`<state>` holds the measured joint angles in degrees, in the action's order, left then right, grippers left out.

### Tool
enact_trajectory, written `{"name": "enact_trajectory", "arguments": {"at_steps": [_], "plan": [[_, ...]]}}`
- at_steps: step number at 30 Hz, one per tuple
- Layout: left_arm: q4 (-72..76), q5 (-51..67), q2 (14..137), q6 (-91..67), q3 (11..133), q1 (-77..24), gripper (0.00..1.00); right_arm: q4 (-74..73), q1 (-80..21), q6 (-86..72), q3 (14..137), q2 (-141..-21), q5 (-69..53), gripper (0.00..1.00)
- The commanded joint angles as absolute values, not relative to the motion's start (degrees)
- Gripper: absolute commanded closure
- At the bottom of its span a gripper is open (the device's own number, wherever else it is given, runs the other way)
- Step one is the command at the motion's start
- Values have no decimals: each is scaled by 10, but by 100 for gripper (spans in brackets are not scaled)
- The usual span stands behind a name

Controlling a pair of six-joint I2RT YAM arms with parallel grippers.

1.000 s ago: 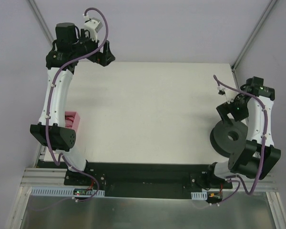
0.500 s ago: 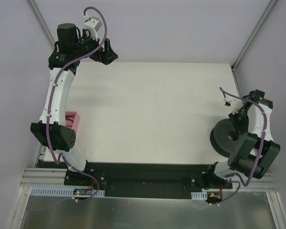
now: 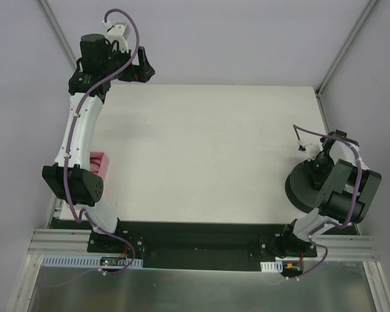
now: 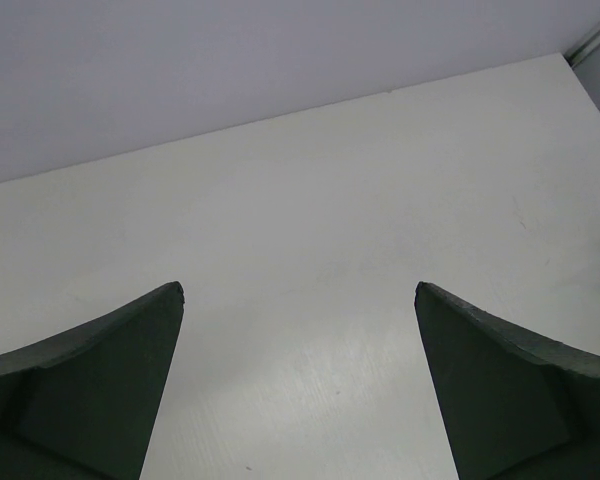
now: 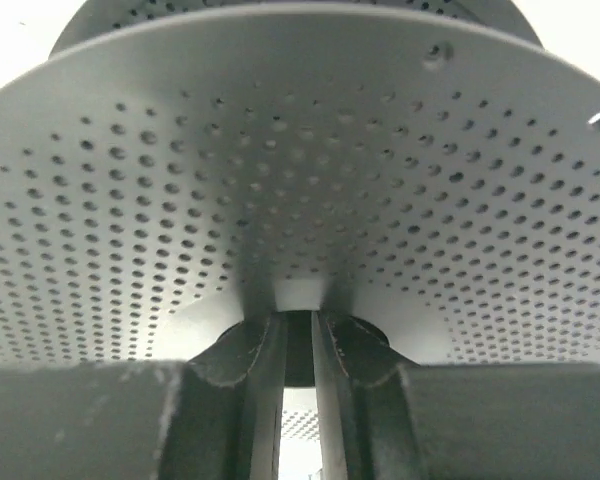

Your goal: Wrap the cables

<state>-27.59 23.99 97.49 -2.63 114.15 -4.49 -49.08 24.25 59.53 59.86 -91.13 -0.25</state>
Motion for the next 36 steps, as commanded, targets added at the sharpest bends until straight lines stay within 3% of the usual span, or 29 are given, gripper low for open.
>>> {"name": "enact_trajectory", "arguments": {"at_steps": [1,13,23,29,36], "plan": [[-268,199,944,-81,1104,-27,1,-490,204,568,618,-934,-49,81],[-380,214,885,-82,995,58,1,-462,-50,496,719,-1029,-105,82],[-534,205,852,27,963,127,1,-482,-291,447,922,-1169,-154,82],[-604,203,860,69,985,156,1,-489,-365,424,983,-1210,-159,81],[-630,230,859,78,984,159,1,-522,-374,417,1061,-1222,-184,80]]}}
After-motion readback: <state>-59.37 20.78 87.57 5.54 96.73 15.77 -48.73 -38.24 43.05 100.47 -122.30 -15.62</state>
